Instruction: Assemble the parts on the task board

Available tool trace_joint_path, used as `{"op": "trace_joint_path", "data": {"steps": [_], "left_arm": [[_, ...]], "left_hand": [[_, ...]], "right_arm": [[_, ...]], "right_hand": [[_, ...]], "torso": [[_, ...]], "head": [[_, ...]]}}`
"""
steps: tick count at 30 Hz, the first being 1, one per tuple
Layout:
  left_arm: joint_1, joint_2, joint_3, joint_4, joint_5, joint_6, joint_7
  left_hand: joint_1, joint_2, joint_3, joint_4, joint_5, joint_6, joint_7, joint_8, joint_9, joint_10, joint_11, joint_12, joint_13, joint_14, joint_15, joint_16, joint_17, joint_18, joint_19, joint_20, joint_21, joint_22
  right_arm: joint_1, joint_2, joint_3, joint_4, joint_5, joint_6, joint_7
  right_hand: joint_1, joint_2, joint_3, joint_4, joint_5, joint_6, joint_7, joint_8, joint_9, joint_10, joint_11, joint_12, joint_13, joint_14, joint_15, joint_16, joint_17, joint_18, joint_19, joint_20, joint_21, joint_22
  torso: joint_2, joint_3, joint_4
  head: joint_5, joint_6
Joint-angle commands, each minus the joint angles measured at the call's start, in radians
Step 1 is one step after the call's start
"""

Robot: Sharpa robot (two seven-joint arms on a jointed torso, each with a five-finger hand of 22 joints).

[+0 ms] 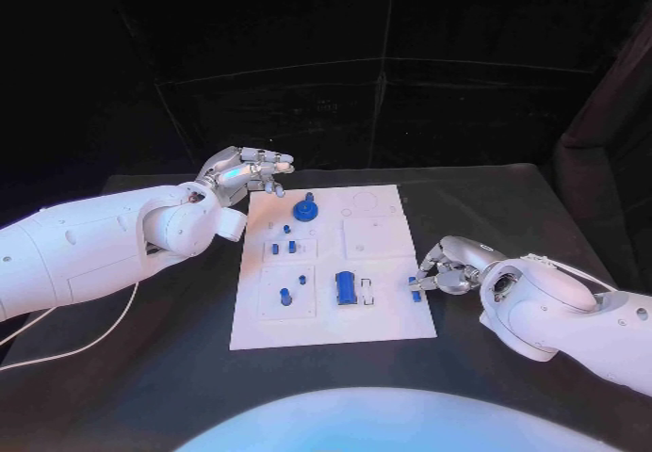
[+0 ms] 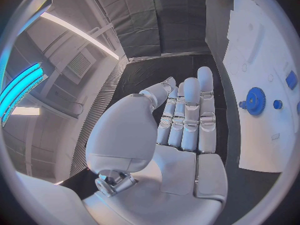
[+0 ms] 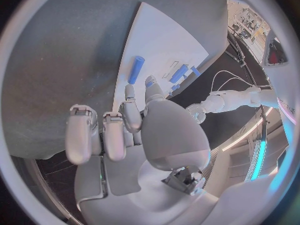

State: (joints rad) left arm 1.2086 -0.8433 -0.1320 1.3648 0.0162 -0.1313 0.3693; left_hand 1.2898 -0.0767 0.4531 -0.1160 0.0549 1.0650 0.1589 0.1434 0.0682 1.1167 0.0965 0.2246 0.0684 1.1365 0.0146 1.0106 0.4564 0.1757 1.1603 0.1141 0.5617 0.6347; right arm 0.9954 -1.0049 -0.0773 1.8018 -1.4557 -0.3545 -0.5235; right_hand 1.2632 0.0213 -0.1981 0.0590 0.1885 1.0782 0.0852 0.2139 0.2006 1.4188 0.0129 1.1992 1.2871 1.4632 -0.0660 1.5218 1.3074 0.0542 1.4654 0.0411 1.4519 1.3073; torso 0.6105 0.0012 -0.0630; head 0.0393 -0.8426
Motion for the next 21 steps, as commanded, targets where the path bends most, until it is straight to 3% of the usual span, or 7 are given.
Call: {"op": "trace_joint_path", "data": {"steps": [1,17,21], "left_arm": [[0.001,0.0,0.001,0.001,0.003,0.012,0.01],[0.001,-0.002,0.0,0.0,0.003,0.016,0.007],[0.001,-0.002,0.0,0.0,0.003,0.018,0.005]], "left_hand": [[0.007,-0.002,-0.002,-0.006,-0.003,-0.001,0.005,-0.003,-0.001,-0.006,0.001,0.003,-0.001,-0.007,0.001,0.0,-0.001,0.007,0.001,0.0,-0.005,-0.002],[0.007,-0.002,-0.002,-0.006,-0.003,-0.001,0.005,-0.003,-0.001,-0.006,0.001,0.003,-0.001,-0.007,0.001,0.0,-0.001,0.007,0.001,0.0,-0.005,-0.002],[0.007,-0.002,-0.002,-0.006,-0.003,-0.001,0.005,-0.003,-0.001,-0.006,0.001,0.003,-0.001,-0.007,0.001,0.0,-0.001,0.007,0.001,0.0,-0.005,-0.002]], "right_arm": [[0.0,0.009,0.0,-0.005,-0.046,0.049,-0.039],[-0.003,0.052,0.0,-0.03,-0.092,0.125,-0.069],[-0.004,0.063,0.0,-0.034,-0.129,0.148,-0.079]], "right_hand": [[-0.007,-0.005,-0.007,0.0,0.006,0.009,0.0,-0.004,0.002,0.001,-0.008,-0.003,-0.002,0.087,0.002,-0.003,0.162,-0.006,0.025,0.001,-0.003,0.041],[0.031,0.002,-0.005,-0.019,0.015,0.018,-0.003,-0.009,0.007,-0.002,-0.011,-0.009,-0.003,0.087,-0.002,-0.004,0.161,-0.006,0.024,-0.002,-0.004,0.04],[0.071,0.014,0.01,-0.044,-0.015,0.022,-0.004,-0.015,0.009,-0.004,-0.013,-0.012,-0.003,0.087,-0.003,-0.004,0.162,-0.007,0.025,-0.004,-0.004,0.042]], "torso": [[-0.001,0.0001,-0.0001],[-0.001,-0.0004,-0.0004],[-0.001,-0.0003,0.0002]], "head": [[0.0,-0.001],[0.003,-0.006],[0.003,-0.007]]}}
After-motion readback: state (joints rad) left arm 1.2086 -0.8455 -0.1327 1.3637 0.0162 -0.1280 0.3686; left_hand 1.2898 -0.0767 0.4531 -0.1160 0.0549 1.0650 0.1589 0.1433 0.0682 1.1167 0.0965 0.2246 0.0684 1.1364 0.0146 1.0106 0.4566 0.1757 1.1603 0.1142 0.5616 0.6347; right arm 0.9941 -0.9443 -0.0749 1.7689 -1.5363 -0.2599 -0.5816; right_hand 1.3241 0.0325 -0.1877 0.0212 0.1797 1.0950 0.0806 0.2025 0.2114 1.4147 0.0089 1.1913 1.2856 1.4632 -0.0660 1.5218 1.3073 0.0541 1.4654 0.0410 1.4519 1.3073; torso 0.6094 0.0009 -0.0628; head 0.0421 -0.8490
